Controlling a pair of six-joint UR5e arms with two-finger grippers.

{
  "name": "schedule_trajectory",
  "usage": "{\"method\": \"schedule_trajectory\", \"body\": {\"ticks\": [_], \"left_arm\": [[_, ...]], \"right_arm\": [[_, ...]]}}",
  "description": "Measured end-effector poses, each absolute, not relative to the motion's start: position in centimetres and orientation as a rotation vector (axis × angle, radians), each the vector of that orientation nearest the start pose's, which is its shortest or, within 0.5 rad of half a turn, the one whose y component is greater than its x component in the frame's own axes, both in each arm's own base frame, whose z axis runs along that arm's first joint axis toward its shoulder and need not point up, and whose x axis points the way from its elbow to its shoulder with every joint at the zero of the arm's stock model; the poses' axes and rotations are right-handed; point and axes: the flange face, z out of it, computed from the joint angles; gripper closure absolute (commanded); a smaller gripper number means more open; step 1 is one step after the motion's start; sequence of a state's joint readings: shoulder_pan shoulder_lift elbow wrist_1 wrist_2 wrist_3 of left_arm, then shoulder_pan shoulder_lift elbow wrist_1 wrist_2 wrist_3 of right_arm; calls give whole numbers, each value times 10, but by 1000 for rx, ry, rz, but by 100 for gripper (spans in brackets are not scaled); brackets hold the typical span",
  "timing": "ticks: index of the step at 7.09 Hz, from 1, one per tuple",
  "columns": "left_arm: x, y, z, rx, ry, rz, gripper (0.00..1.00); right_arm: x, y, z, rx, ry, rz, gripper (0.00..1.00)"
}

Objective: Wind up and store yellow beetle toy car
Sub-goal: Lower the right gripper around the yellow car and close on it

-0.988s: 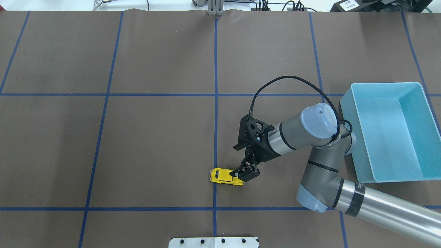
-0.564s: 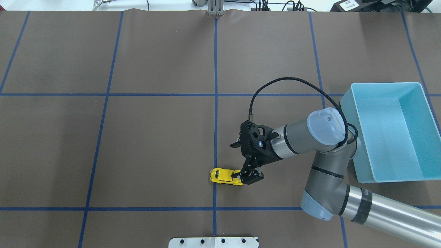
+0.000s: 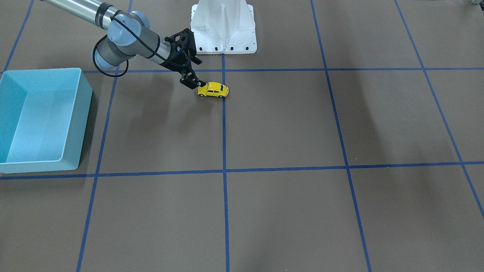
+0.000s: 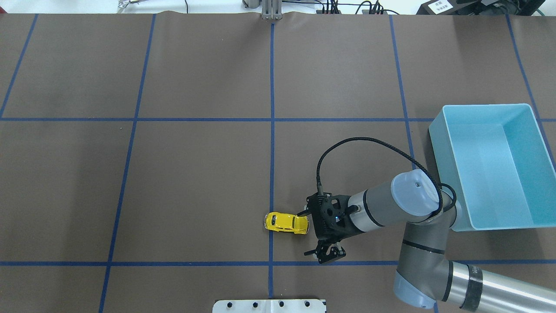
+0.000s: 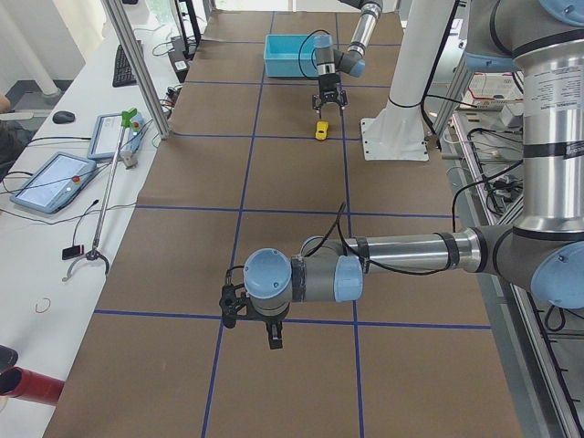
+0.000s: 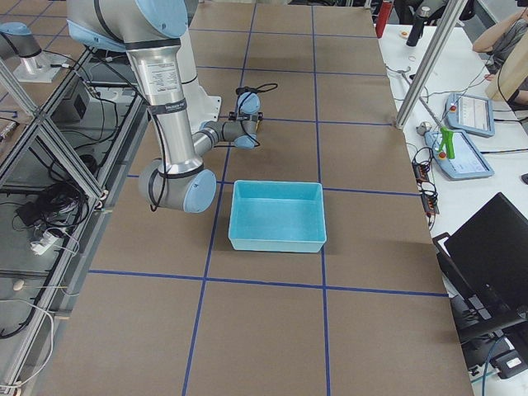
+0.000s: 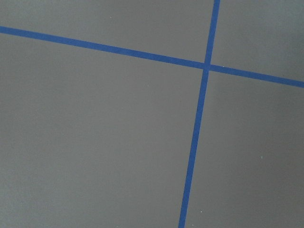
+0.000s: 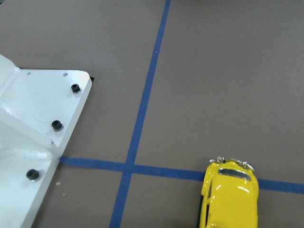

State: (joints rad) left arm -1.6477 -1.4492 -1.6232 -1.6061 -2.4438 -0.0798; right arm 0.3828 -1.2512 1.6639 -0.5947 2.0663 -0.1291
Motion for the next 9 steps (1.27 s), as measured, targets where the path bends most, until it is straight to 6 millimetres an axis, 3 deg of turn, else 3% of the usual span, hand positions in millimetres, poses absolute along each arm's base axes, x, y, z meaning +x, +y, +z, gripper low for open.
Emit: {"method": "schedule_trajectory", "body": {"ticks": [2, 3, 6, 9], "left_arm": [[-91, -431, 679, -33, 874, -162, 0], [-91, -431, 679, -33, 874, -162, 0], [-90, -431, 679, -33, 874, -161, 0], [-90, -431, 679, -33, 874, -161, 0]], "right_arm": [[-508, -331, 328, 1070, -1115, -1328, 0], [-511, -331, 326, 1050, -1119, -1281, 0], [-533, -306, 325, 1011, -1126, -1198, 0], [-535, -314, 327, 1051, -1058, -1143, 0]]}}
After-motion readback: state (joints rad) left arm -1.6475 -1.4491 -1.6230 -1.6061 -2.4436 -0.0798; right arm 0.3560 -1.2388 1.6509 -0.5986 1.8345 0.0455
